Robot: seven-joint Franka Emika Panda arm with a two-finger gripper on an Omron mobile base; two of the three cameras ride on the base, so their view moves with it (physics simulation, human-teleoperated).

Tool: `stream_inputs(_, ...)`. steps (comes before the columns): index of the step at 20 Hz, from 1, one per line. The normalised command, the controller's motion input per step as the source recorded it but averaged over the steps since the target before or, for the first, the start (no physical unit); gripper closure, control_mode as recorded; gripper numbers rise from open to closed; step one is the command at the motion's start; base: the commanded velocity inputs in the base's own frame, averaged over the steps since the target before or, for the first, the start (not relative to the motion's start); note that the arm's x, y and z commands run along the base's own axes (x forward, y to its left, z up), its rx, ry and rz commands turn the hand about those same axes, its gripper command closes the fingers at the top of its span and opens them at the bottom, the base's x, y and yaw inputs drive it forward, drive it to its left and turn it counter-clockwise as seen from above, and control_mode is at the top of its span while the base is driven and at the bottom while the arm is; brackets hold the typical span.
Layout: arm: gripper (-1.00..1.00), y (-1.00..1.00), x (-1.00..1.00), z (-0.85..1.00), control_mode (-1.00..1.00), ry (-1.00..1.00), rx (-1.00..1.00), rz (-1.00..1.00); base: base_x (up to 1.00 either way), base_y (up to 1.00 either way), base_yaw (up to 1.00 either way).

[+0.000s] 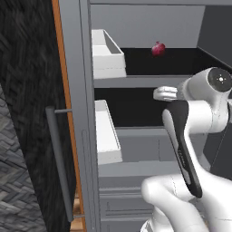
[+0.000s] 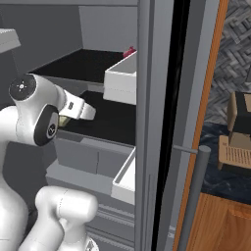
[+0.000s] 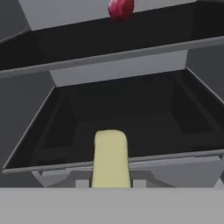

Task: Pick the egg and butter from the fridge and place them by the bowl for mixing.

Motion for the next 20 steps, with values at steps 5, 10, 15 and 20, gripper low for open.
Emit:
stream_inputs(5, 1.00, 0.04, -0.11, -0.45, -1.00, 0.08, 0.02, -0.02, 0.00, 0.00, 0.00)
stream_inputs(10, 1.00, 0.01, 0.13, -0.34, -1.00, 0.00, 0.00, 0.00, 0.00, 0.00, 0.00)
stream_inputs(15, 1.00, 0.05, 0.07, -0.21, -1.00, 0.03, 0.00, 0.00, 0.00, 0.00, 0.00)
stream_inputs(20, 1.00, 0.01, 0.02, -0.08, -1.00, 0.01, 0.00, 0.00, 0.00, 0.00, 0.00)
